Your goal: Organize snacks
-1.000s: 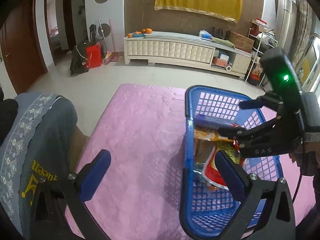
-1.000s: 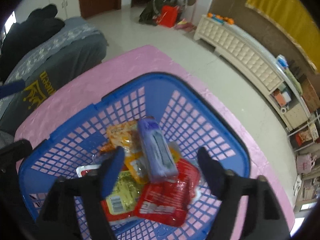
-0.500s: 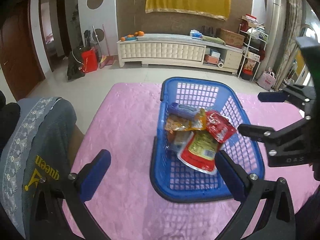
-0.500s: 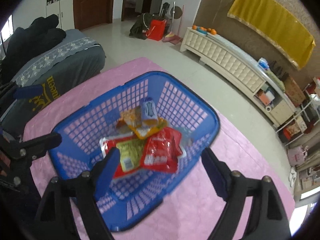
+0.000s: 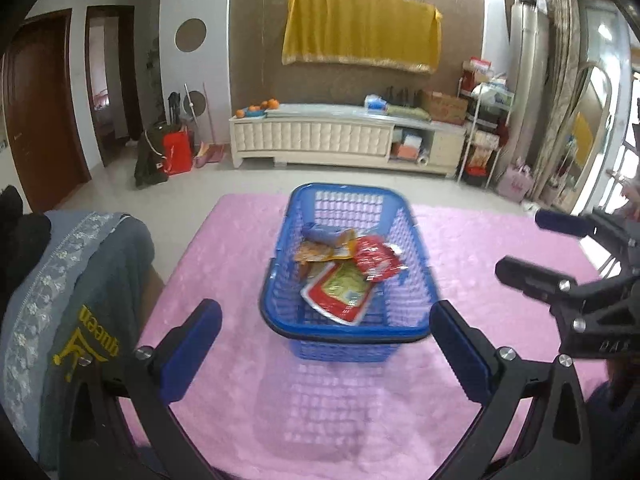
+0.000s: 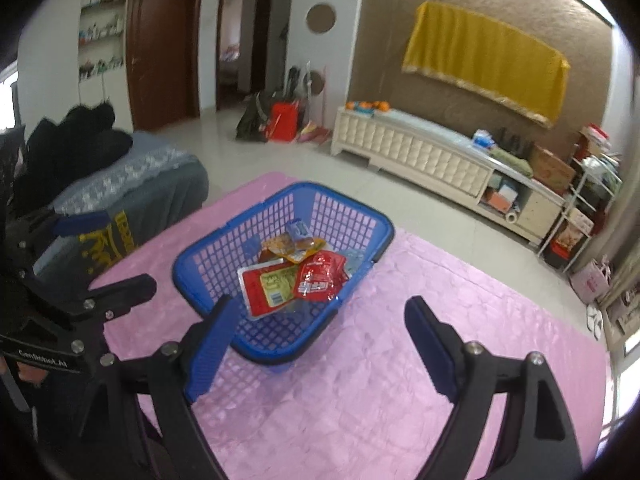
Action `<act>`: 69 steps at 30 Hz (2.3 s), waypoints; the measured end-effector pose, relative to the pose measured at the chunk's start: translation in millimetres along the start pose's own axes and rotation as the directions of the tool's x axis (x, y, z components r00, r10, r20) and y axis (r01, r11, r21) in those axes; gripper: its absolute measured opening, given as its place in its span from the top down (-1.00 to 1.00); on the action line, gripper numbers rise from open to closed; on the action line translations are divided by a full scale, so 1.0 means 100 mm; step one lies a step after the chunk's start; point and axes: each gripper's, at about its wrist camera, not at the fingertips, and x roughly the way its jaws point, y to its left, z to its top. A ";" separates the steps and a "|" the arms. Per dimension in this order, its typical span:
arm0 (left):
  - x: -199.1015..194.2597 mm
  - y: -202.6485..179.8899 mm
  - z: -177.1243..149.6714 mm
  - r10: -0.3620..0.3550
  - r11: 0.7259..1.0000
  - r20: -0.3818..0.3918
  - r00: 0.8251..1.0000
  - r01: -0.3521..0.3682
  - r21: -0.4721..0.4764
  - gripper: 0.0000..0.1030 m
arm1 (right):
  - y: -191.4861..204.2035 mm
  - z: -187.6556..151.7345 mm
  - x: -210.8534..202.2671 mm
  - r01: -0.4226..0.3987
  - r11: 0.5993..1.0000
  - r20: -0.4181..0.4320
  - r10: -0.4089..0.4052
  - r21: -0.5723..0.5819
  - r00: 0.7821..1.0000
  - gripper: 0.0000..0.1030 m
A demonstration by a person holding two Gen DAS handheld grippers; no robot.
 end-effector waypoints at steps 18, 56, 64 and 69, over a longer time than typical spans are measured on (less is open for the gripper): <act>-1.12 -0.52 -0.44 -0.043 0.999 0.210 0.977 0.036 0.037 -1.00 | 0.12 -0.74 -1.12 0.151 0.956 0.152 -0.194 0.253 0.969 -1.00; -1.34 -0.54 -0.68 -0.052 0.998 0.202 0.978 0.047 0.033 -0.99 | 0.27 -0.99 -1.50 0.111 0.948 0.190 -0.173 0.297 0.966 -1.00; -1.35 -0.55 -0.69 -0.059 0.998 0.201 0.978 0.053 0.033 -0.99 | 0.27 -0.99 -1.50 0.112 0.948 0.190 -0.174 0.297 0.966 -1.00; -1.35 -0.55 -0.70 -0.067 0.997 0.192 0.979 0.061 0.036 -0.99 | 0.26 -0.98 -1.52 0.116 0.946 0.190 -0.179 0.301 0.965 -1.00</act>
